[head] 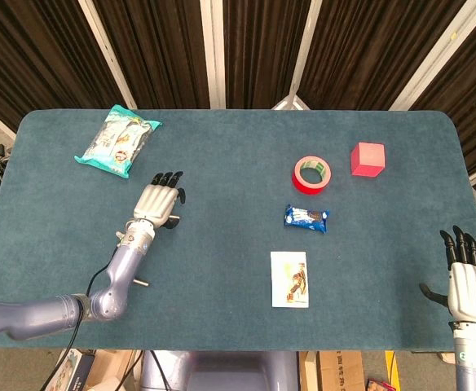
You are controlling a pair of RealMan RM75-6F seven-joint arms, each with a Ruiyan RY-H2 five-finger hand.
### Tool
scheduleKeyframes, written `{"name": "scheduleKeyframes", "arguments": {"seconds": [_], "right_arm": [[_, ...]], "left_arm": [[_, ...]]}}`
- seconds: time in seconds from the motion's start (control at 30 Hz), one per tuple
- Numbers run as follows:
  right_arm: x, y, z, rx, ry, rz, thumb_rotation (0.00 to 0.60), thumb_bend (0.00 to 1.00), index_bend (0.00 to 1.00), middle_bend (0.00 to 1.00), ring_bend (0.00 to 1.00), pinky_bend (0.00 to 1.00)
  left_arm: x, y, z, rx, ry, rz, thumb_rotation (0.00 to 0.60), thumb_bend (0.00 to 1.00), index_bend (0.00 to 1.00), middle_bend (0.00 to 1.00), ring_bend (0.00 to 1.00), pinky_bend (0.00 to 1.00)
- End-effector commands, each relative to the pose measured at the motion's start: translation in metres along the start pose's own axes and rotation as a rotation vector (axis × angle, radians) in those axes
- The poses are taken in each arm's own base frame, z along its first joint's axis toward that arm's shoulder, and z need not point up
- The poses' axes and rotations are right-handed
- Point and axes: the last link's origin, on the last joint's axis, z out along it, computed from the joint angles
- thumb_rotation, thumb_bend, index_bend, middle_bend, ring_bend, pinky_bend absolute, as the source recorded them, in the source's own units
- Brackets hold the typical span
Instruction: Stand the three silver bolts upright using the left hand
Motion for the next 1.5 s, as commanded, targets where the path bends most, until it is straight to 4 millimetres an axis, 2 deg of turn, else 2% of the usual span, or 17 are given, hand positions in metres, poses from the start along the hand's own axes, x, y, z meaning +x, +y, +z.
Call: {"name": "scheduleKeyframes", "arguments": {"seconds": [0.03,0.07,0.13,0.33,0.87,1.5], "right_arm": [[-0.002,-0.001,-0.001,0.001,0.005,-0.009,0.600,0.00,0.12,0.04,0.00,0.00],[-0.005,-0.006,0.001,0.003,0.000,-0.010,0.600,0.00,0.12,0.04,0.00,0.00],[-0.003,0.000,0.000,-0.013,0.003,-0.016,0.600,0.00,0.12,0.04,0.00,0.00],[-0.003,0.000,-0.001,-0.003,-0.003,-0.010,0.600,0.00,0.12,0.04,0.00,0.00],[-0.003,0.001,0.001,-0.015,-0.004,0.001,0.600,0.00,0.12,0.04,0.00,0.00],[-0.006,0.001,0.004,-0.029,-0.004,0.010,0.600,0.00,0.12,0.04,0.00,0.00]], "left_arm": [[-0.008,-0.003,0.003,0.004,-0.002,-0.008,0.600,0.41,0.44,0.02,0.00,0.00],[-0.009,-0.004,0.003,0.005,-0.004,-0.006,0.600,0.41,0.44,0.02,0.00,0.00],[-0.012,-0.006,0.004,0.009,-0.009,-0.002,0.600,0.42,0.44,0.02,0.00,0.00],[-0.022,-0.012,0.006,0.016,-0.026,-0.005,0.600,0.43,0.45,0.03,0.00,0.00],[-0.037,-0.009,0.008,-0.004,-0.022,0.068,0.600,0.44,0.48,0.03,0.00,0.00],[-0.041,-0.010,0.011,0.000,-0.020,0.061,0.600,0.48,0.51,0.04,0.00,0.00]]}}
